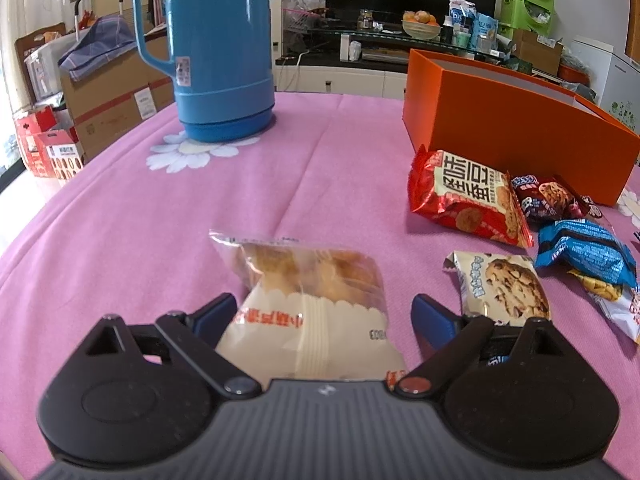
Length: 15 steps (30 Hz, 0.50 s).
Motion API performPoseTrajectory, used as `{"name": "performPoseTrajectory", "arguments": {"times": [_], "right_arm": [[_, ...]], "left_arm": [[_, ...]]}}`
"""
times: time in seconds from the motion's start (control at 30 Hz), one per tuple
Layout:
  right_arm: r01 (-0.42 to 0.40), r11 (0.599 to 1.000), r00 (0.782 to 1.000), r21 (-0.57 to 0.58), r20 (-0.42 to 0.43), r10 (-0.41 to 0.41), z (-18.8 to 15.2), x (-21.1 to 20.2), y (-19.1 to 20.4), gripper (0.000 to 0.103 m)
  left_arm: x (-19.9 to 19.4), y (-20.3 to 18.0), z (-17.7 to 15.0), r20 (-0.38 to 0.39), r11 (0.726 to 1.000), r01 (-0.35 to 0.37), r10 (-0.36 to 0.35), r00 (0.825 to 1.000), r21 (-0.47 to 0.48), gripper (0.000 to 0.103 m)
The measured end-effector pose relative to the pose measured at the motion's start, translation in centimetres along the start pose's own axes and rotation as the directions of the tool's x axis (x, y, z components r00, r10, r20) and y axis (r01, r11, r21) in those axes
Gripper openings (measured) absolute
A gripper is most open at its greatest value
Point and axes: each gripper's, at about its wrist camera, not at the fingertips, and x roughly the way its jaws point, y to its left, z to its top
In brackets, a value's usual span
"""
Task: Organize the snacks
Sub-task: 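Grasp the yellow bun packet with the right tool while the left tool grasps the clear bread bag, then carry both packets over the orange box and open both tools to drop them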
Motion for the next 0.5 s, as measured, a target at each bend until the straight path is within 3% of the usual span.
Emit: {"name": "performPoseTrajectory", "arguments": {"times": [0.07,0.17,0.23,0.27,0.3,0.33,0.5], "right_arm": [[0.015,1.000,0.999,-0.012,-0.051,-0.016,-0.4,1.5,0.0,0.063],[0.055,0.994,0.998,-0.094,-0.023,-0.057,-1.5,1.8,0.8,0.058],[0.054,0.996,0.998,-0.076,-0.019,-0.055,-1.6,1.6,0.8,0.053],[0.051,0.996,0.999,-0.074,-0.013,-0.052,-1.7,1.3,0.5,0.044],[0.055,0.996,0.998,-0.072,-0.005,-0.055,-1.7,1.0,0.4,0.027],[0.051,0.996,0.999,-0.068,0.001,-0.051,-1.7,0.9,0.2,0.017],[-0.044,0.997,0.999,0.066,-0.008,0.045,-0.2,0.3,-1.7,0.016]], "left_arm": [[0.0,0.0,0.0,-0.001,1.000,0.000,0.000,1.000,0.001,0.093],[0.0,-0.1,0.0,-0.005,1.000,0.004,-0.004,1.000,0.006,0.091],[-0.2,-0.1,0.2,0.003,1.000,0.025,-0.025,1.000,0.019,0.073],[-0.4,0.0,0.3,0.006,0.999,0.039,-0.039,0.999,0.025,0.065],[-0.5,0.0,0.5,-0.006,0.998,0.049,-0.049,0.999,0.024,0.062],[-0.7,0.2,0.6,-0.012,0.998,0.053,-0.053,0.999,0.015,0.061],[-3.1,1.8,1.9,0.010,0.987,0.128,-0.128,0.992,-0.098,0.059]]}}
